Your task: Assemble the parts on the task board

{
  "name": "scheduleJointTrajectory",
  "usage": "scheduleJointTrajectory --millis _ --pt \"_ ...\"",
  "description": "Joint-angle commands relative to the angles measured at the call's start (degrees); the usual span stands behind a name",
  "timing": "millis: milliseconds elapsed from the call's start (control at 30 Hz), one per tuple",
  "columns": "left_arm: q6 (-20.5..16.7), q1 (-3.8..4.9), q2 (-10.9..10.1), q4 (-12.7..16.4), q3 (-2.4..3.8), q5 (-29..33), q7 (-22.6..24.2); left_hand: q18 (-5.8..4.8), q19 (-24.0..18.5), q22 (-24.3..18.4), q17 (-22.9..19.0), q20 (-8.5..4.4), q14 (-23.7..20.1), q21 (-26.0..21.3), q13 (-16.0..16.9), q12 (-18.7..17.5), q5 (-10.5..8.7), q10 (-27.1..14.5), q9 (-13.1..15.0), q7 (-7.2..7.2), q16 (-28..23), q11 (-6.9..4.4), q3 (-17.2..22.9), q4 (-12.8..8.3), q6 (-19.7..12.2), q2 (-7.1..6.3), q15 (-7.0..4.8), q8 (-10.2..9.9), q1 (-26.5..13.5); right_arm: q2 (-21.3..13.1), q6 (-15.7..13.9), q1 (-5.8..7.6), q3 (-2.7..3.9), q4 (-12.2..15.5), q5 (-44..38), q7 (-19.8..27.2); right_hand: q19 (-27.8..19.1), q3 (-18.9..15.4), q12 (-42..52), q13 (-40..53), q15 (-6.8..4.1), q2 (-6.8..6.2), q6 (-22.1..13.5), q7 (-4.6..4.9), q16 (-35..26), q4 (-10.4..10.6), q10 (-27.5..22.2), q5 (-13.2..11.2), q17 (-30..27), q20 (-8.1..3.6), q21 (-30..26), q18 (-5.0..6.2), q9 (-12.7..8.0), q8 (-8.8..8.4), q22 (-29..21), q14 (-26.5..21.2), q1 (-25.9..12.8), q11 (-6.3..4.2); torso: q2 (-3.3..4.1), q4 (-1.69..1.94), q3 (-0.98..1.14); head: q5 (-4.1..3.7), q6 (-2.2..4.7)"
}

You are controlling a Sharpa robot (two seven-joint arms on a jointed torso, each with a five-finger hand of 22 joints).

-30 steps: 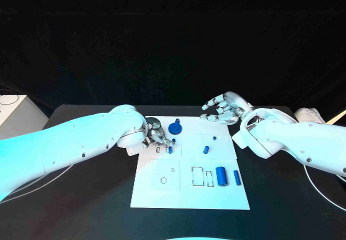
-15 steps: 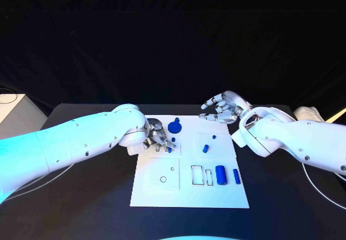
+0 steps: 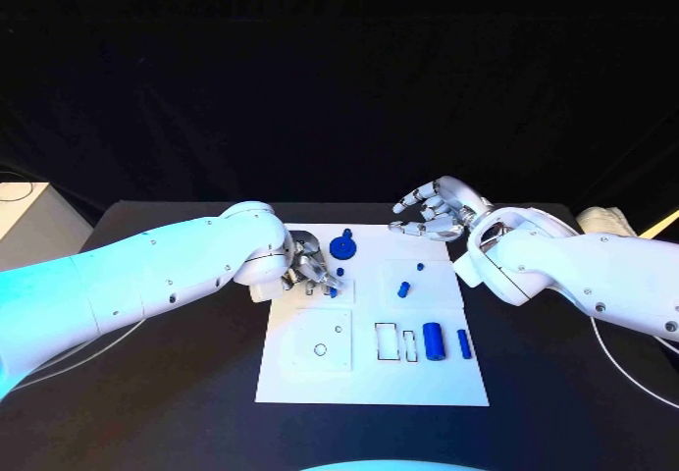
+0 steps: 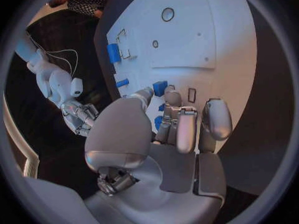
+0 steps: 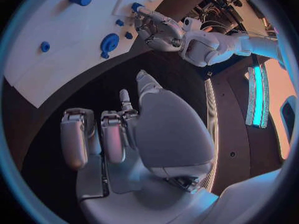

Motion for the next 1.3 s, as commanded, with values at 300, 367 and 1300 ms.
scheduleJointTrajectory --millis 300,367,1300 --pt "1.2 0.08 0.5 -0.1 0.00 1.7 0.8 -0.93 0.3 0.4 1.2 -0.60 0.2 0.5 0.0 0.2 0.06 -0.1 3.6 -0.92 -0.4 -0.97 8.4 -0.9 -1.4 0.59 -0.78 1.7 5.8 0.2 1.7 -0.08 0.00 -0.2 -0.2 -0.1 2.7 0.6 -0.2 9.7 0.31 0.28 -0.2 0.23 -0.3 0.0 0.7 1.1 13.3 0.28 -0.4 0.39 -0.1 0.26 10.4 5.5 0.4 0.41 -0.03 -0.05 -0.01 0.06 -0.17" --pt "1.4 0.08 0.6 -0.2 0.00 1.8 0.8 -0.94 0.3 0.5 1.2 -0.62 0.2 0.5 -0.1 0.2 0.05 -0.1 4.0 -0.95 -0.4 -0.99 9.5 -1.1 -1.5 0.41 -0.80 1.8 6.0 0.3 1.8 -0.10 0.00 -0.2 -0.2 -0.2 2.7 0.6 -0.2 9.7 0.30 0.27 -0.2 0.23 -0.3 0.0 0.7 1.2 13.3 0.28 -0.5 0.39 -0.1 0.27 10.4 5.5 0.4 0.41 -0.05 -0.01 0.02 0.06 -0.23" --pt "-3.8 0.06 -0.5 0.2 -0.07 4.6 3.9 -1.39 2.1 3.2 10.0 -1.12 4.2 1.9 2.2 1.4 9.23 3.8 10.7 -0.93 3.5 -1.27 35.8 -15.3 -0.4 -7.19 -1.17 4.0 -2.4 0.2 2.5 -0.33 -0.04 -0.4 -0.1 -0.1 2.7 0.7 -0.1 9.7 0.29 0.29 -0.1 0.22 -0.3 0.0 0.7 1.7 13.3 0.27 -0.5 0.41 -0.1 0.34 10.3 5.5 0.4 0.40 -0.03 0.01 0.08 0.17 -0.18"
